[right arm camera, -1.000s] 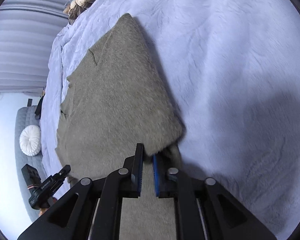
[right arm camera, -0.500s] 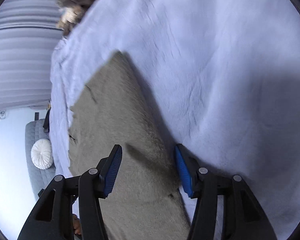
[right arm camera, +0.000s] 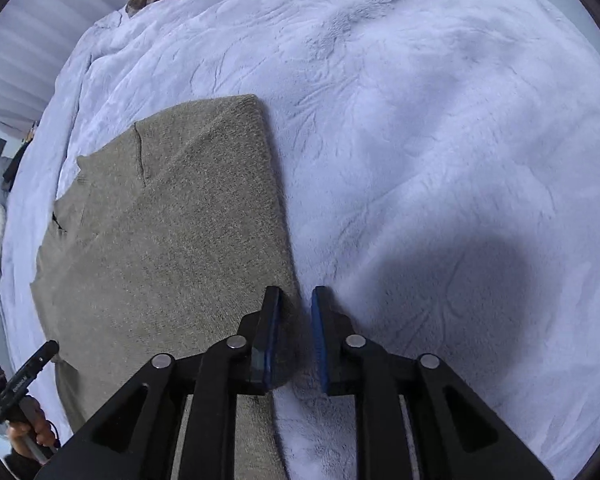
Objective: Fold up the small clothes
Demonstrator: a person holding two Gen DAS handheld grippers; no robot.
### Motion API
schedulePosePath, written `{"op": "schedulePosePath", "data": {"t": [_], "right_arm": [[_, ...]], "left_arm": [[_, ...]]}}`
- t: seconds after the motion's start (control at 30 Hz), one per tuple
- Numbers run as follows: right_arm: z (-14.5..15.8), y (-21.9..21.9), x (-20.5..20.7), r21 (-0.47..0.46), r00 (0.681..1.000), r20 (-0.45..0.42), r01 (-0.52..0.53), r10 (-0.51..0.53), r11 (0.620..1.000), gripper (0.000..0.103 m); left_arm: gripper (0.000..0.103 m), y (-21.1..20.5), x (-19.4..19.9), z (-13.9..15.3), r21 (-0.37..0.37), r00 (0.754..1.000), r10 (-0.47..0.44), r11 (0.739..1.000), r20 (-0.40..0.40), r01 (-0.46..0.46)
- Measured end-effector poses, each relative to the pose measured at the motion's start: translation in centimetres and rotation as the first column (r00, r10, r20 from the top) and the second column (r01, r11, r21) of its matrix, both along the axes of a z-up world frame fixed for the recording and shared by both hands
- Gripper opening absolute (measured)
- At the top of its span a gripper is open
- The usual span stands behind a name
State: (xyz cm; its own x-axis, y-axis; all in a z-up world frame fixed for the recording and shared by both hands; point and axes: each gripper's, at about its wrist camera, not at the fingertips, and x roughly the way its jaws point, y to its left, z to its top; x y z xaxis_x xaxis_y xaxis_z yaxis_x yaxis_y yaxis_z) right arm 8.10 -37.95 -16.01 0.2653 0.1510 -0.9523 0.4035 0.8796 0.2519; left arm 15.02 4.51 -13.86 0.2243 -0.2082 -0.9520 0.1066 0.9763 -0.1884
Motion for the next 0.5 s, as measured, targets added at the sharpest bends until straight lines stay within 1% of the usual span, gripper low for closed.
{"op": "schedulePosePath", "data": {"t": [0.03, 0.1, 0.13, 0.17, 0.23, 0.27, 0.33, 0.37, 0.43, 0.47, 0.5], "right_arm": [[0.5, 0.1, -0.4, -0.022, 1.000, 0.002, 0.001, -0.001, 1.000, 0.026], [1.6, 0.5, -1.3, -0.073, 1.000, 0.014, -0.002, 0.003, 0.997, 0.026], [2.3, 0.8, -1.7, -0.094, 1.000, 0.027, -0.003, 0.005, 0.996, 0.026], [2.8, 1.3, -2.0, -0.099, 0.999, 0.040, -0.003, 0.007, 0.995, 0.026], [4.1, 1.6, -2.1, -0.090, 0.997, 0.078, -0.009, 0.016, 0.996, 0.026], [4.7, 2.3, -2.2, -0.087, 0.995, 0.098, -0.025, 0.033, 0.996, 0.026], [4.9, 3.5, -1.8, -0.079, 0.991, 0.105, -0.069, 0.077, 0.994, 0.026], [4.5, 4.4, -1.6, -0.080, 0.990, 0.093, -0.097, 0.105, 0.992, 0.026], [2.6, 5.6, -1.1, -0.111, 0.989, 0.020, -0.140, 0.143, 0.984, 0.026], [1.5, 5.8, -1.2, -0.122, 0.988, -0.013, -0.153, 0.152, 0.981, 0.026], [0.5, 5.8, -1.4, -0.124, 0.988, -0.023, -0.158, 0.156, 0.980, 0.025]], "left_arm": [[0.073, 0.2, -0.1, 0.1, -0.020, 1.000, -0.003, 1.000, -0.003, 0.003], [0.037, -0.1, -0.2, 0.2, -0.066, 0.999, -0.033, 0.997, -0.018, 0.032], [0.027, -0.4, -0.2, 0.3, -0.081, 0.998, -0.052, 0.995, -0.022, 0.050], [0.017, -0.8, -0.3, 0.4, -0.080, 0.997, -0.074, 0.994, -0.019, 0.072], [0.017, -1.4, -0.8, 0.8, -0.031, 0.994, -0.105, 0.994, 0.007, 0.106], [0.017, -1.6, -0.8, 0.9, -0.021, 0.994, -0.109, 0.994, 0.011, 0.109], [0.017, -1.2, -1.1, 0.5, -0.016, 0.995, -0.100, 0.995, 0.005, 0.100], [0.017, -1.0, -1.2, 0.3, -0.016, 0.996, -0.092, 0.996, 0.006, 0.093], [0.017, -0.5, -1.5, 0.2, -0.003, 0.997, -0.080, 0.997, 0.015, 0.080], [0.017, -0.2, -1.5, 0.3, 0.016, 0.997, -0.071, 0.997, 0.019, 0.070], [0.017, 0.0, -1.5, 0.5, 0.035, 0.998, -0.062, 0.998, 0.021, 0.061]]}}
